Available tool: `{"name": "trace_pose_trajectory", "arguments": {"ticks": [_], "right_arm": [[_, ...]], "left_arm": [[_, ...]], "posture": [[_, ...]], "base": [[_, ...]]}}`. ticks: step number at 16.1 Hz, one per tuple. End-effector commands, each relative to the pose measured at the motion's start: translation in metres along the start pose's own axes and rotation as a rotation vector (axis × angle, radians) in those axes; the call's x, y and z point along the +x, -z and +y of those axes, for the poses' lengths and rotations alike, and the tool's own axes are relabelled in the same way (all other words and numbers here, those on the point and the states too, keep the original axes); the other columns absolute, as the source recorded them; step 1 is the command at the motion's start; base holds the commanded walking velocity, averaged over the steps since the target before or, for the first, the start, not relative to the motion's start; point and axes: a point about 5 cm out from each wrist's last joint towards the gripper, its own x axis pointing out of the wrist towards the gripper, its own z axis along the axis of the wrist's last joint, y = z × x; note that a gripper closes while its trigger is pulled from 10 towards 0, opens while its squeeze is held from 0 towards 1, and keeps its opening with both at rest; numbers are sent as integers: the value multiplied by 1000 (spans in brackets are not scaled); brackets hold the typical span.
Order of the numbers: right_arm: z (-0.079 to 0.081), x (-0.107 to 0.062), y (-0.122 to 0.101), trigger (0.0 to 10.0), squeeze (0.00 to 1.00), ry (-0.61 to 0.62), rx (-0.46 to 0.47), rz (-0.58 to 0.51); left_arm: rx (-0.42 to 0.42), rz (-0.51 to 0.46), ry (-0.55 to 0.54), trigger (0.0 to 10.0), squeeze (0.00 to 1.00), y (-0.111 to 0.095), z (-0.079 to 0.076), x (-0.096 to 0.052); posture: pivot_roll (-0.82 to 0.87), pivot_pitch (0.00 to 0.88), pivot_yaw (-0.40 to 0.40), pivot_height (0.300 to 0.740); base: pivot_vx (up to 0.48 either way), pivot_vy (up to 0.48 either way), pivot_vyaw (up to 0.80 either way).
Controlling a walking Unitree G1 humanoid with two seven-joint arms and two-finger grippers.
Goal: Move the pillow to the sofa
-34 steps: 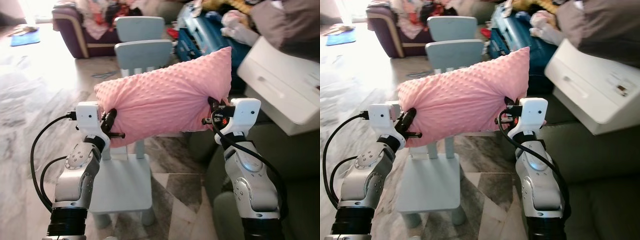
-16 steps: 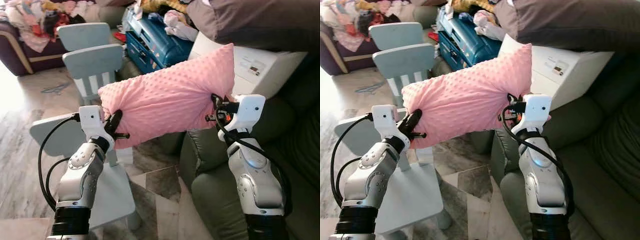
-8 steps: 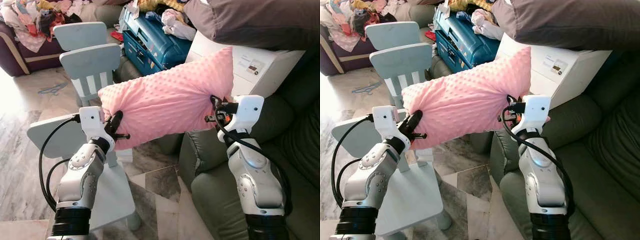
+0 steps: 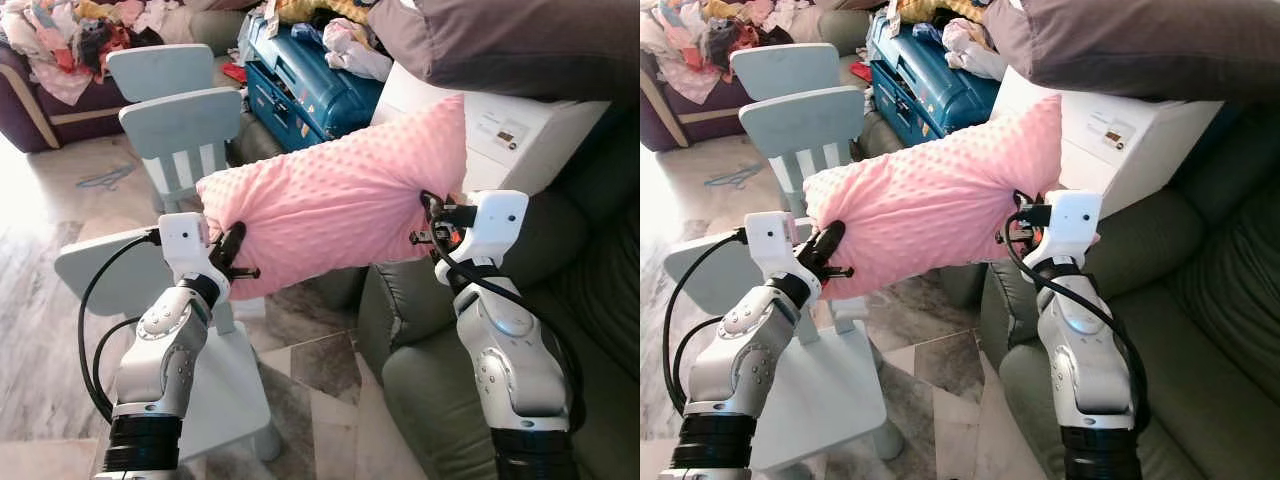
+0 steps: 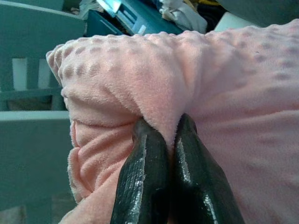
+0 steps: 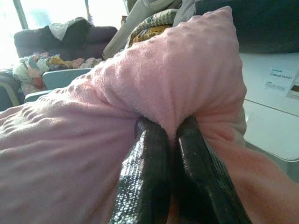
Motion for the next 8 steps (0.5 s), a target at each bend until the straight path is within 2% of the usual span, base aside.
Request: {"name": "trace_pose_trajectory", "arguments": {"ticks": [1, 8], "right_arm": [[0, 0, -12, 10000, 0, -9, -4, -54], [1, 0, -11, 10000, 0, -13, -6, -49]], "left_arm": [[13, -13, -1, 10000, 0, -4, -1, -1], [-17, -26, 9, 10000, 0, -5, -3, -1]], "posture": [[-108, 55, -55, 740], [-109, 55, -56, 740]], "base": [[0, 0, 0], [0, 0, 0]]}}
